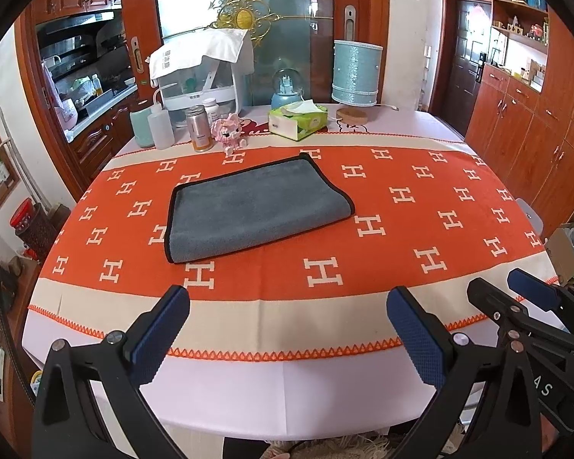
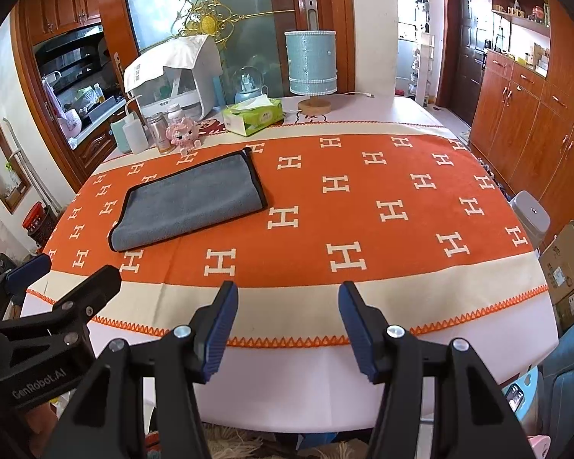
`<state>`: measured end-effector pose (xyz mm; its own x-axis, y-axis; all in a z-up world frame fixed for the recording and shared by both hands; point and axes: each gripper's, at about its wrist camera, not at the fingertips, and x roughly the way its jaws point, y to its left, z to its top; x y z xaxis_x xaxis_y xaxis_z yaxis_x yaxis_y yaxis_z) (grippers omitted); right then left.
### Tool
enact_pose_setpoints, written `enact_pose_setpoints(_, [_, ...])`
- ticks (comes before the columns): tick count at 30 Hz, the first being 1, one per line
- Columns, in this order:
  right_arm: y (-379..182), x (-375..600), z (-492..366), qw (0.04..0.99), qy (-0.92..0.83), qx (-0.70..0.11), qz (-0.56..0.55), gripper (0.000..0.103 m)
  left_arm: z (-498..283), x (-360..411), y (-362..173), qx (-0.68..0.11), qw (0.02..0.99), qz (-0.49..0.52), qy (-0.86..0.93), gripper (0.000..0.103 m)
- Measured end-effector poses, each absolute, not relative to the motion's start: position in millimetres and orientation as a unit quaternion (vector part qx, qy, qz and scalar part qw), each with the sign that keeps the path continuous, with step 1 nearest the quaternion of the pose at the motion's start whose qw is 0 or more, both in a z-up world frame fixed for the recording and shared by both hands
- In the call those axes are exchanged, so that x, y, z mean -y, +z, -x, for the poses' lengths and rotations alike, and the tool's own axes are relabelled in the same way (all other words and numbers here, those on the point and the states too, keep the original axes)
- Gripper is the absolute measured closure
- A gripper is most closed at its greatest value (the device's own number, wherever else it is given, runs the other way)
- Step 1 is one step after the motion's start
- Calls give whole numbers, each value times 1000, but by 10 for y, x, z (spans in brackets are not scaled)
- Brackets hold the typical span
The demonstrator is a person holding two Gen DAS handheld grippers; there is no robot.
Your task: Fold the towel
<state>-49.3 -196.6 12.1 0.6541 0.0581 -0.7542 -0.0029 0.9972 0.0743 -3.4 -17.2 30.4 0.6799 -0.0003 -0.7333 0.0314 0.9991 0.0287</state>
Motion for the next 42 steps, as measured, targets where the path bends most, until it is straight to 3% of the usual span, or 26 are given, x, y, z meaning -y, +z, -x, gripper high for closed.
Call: enact_pose_setpoints(42, [62, 1947, 514, 907, 15, -420, -33, 48, 18, 212, 222, -409, 912, -21, -17, 1])
